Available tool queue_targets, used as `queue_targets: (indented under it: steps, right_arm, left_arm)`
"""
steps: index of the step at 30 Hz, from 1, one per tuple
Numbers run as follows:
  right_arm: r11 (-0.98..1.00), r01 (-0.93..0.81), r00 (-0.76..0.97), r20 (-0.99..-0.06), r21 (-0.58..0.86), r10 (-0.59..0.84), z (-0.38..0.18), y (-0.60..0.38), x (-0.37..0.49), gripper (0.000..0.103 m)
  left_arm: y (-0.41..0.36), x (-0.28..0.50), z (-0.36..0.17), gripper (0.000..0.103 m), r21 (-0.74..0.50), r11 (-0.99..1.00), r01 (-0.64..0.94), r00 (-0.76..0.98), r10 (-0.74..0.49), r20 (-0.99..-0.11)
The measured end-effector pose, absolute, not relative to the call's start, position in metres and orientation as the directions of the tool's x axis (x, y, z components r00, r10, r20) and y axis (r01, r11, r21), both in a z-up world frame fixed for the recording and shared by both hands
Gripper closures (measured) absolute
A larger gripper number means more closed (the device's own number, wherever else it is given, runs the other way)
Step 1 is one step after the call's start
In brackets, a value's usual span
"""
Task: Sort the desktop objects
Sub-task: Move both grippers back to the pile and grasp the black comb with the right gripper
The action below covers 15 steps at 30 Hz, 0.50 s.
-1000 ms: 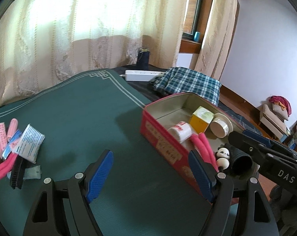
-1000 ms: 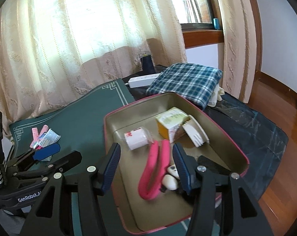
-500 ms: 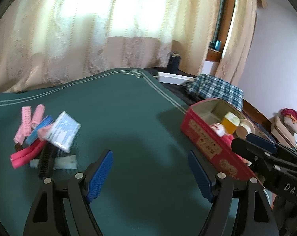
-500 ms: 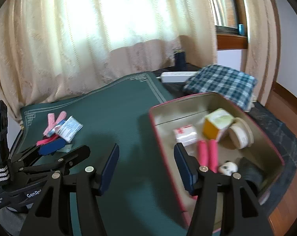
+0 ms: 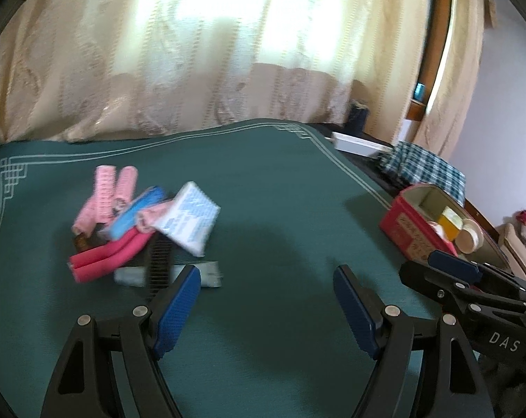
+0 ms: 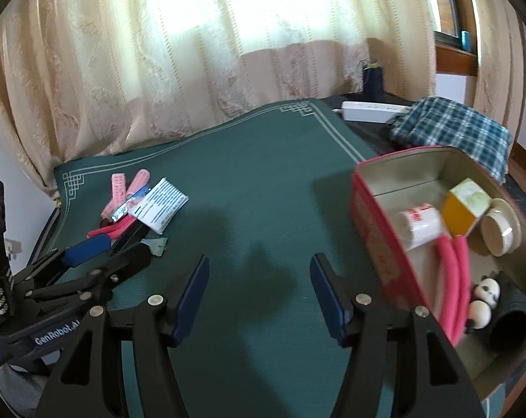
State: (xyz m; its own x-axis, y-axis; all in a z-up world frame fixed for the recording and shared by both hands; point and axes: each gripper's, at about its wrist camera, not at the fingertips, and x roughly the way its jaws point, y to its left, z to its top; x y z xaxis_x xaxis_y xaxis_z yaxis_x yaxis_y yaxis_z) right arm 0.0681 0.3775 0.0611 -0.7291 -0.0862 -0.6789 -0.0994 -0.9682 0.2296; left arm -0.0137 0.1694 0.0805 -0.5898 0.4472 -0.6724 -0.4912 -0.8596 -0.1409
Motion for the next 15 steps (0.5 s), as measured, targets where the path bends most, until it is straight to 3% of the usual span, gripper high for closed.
queue_targets:
  steps: [15]
  right_arm:
    - [-0.976,-0.012,-0.673,-0.723,0.219,-0.154,0.049,0.336,0.030,0.035]
  left_arm:
    - [0.080,-0.053,0.067,0.023,-0.141,-0.940,-0.310,-0.648,0.317,-0.693]
